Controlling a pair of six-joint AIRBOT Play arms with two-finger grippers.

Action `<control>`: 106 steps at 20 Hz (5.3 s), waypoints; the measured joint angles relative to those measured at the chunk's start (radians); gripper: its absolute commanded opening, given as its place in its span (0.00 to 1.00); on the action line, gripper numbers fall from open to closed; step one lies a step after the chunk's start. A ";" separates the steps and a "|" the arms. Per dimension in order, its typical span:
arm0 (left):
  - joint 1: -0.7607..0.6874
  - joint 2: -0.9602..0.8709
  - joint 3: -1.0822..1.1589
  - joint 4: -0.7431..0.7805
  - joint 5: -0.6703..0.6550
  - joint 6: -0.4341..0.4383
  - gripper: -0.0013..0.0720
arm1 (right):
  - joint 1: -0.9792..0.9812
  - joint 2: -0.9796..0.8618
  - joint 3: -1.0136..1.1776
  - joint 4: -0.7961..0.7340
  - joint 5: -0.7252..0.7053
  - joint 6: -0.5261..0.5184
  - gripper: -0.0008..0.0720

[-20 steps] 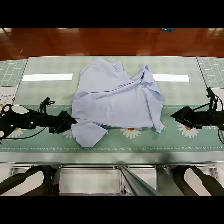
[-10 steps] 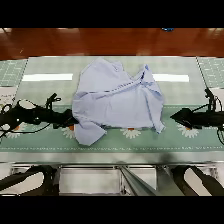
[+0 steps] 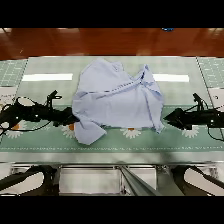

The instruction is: Fold the shirts.

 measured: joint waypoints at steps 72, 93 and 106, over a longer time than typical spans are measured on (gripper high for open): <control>0.034 -0.570 1.052 -0.125 0.135 -0.041 0.71 | 0.234 -0.475 0.770 0.406 -0.173 -0.032 0.57; 0.512 0.336 0.085 0.231 -0.230 -0.098 0.71 | -0.132 0.315 0.000 0.025 0.044 0.043 0.57; 0.594 0.255 -0.155 0.354 -0.242 -0.089 0.71 | -0.113 0.346 -0.084 0.067 0.022 0.035 0.57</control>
